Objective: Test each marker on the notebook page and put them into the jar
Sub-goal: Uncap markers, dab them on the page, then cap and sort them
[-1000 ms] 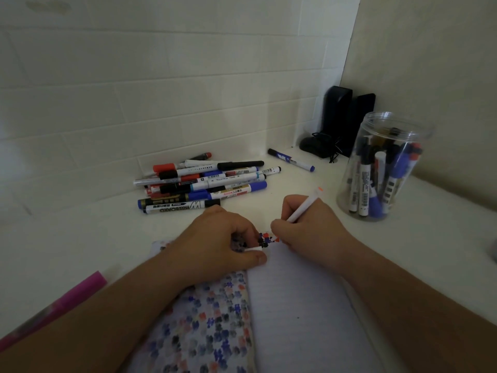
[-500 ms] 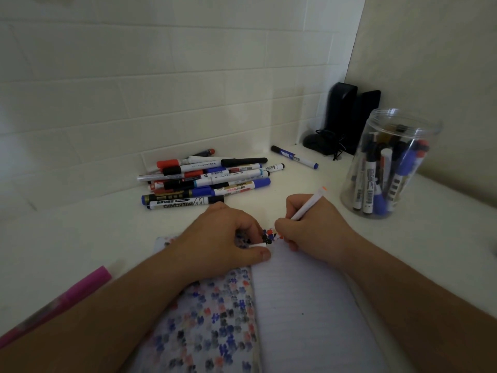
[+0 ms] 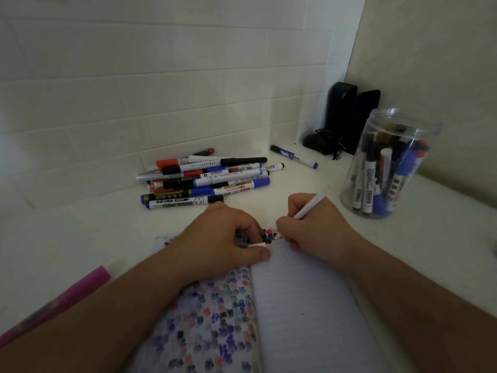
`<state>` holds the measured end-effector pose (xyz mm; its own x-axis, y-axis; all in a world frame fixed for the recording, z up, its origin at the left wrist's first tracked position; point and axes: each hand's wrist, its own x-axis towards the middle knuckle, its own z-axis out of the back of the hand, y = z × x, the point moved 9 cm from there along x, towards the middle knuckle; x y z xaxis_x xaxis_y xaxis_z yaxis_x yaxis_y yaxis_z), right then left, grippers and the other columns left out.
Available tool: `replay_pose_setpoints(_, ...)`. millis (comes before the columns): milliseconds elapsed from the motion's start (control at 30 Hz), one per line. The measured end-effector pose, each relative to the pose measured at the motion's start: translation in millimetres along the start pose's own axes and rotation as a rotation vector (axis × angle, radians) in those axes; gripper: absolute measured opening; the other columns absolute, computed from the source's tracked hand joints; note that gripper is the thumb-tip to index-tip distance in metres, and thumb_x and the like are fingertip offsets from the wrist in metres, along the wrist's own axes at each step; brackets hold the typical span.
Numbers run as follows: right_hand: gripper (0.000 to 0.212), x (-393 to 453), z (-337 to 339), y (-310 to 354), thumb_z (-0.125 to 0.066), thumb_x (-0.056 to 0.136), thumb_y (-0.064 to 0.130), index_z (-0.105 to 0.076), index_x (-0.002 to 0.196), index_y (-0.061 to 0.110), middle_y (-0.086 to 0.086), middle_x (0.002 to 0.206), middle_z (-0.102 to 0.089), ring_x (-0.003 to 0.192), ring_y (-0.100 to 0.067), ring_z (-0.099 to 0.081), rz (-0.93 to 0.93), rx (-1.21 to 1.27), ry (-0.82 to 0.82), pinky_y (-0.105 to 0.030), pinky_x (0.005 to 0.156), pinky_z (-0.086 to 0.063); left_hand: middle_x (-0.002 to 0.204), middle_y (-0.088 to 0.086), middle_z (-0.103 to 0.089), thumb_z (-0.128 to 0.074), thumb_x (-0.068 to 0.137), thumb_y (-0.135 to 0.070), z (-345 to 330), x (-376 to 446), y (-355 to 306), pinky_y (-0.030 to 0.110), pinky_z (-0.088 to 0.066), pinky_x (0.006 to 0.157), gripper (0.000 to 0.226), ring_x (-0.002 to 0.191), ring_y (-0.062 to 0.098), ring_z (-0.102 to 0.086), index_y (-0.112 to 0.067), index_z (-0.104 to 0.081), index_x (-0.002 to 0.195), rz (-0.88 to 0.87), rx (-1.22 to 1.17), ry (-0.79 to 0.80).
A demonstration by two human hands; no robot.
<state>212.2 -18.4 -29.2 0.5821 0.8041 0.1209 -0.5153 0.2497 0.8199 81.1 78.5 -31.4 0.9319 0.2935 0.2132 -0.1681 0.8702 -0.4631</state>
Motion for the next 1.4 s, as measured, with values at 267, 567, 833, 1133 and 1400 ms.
replay_pose_setpoints(267, 0.038, 1.4, -3.9, 4.0, -0.069, 0.080, 0.010, -0.037, 0.059, 0.016, -0.008, 0.059, -0.041, 0.055, -0.020, -0.044, 0.038, -0.101, -0.018, -0.032, 0.055, -0.037, 0.099, -0.033, -0.069, -0.065, 0.074, -0.074, -1.1, 1.4, 0.2, 0.035, -0.047, 0.097, 0.032, 0.096, -0.002, -0.060, -0.044, -0.070, 0.082, -0.008, -0.038, -0.005)
replay_pose_setpoints(567, 0.031, 1.7, -3.3, -3.7, -0.069, 0.082, 0.010, -0.045, 0.063, 0.011, -0.026, 0.063, -0.055, 0.055, -0.025, -0.051, -0.009, -0.047, -0.011, -0.034, 0.056, -0.042, 0.100, -0.032, -0.069, -0.068, 0.076, -0.072, -1.2, 1.3, 0.9, 0.034, -0.043, 0.100, 0.028, 0.098, -0.003, -0.058, -0.045, -0.068, 0.082, -0.008, -0.016, -0.003)
replay_pose_setpoints(833, 0.034, 1.5, -4.3, -0.7, -0.070, 0.080, 0.010, -0.042, 0.060, 0.013, -0.013, 0.057, -0.055, 0.052, -0.024, -0.054, -0.008, -0.049, 0.016, -0.034, 0.056, -0.043, 0.100, -0.031, -0.069, -0.068, 0.075, -0.071, -0.9, 0.9, 0.3, 0.033, -0.045, 0.098, 0.031, 0.097, -0.003, -0.059, -0.042, -0.070, 0.082, -0.005, -0.043, -0.005)
replay_pose_setpoints(1133, 0.029, 3.3, -0.6, -5.9, -0.067, 0.080, 0.007, -0.045, 0.061, 0.011, -0.016, 0.058, -0.058, 0.044, -0.016, -0.051, -0.028, -0.007, -0.030, -0.024, 0.046, -0.039, 0.101, -0.031, -0.069, -0.069, 0.075, -0.073, -0.6, 0.4, 1.8, 0.034, -0.045, 0.098, 0.029, 0.100, -0.001, -0.057, -0.044, -0.069, 0.081, -0.002, -0.035, -0.011)
replay_pose_setpoints(1400, 0.040, 2.0, -3.6, -1.3, -0.069, 0.082, 0.007, -0.038, 0.058, 0.016, -0.014, 0.058, -0.050, 0.051, -0.024, -0.055, 0.005, -0.014, 0.022, -0.035, 0.054, -0.044, 0.101, -0.032, -0.069, -0.066, 0.074, -0.073, -0.6, 1.2, -0.4, 0.036, -0.043, 0.102, 0.032, 0.099, -0.003, -0.059, -0.042, -0.070, 0.081, -0.002, -0.035, -0.006)
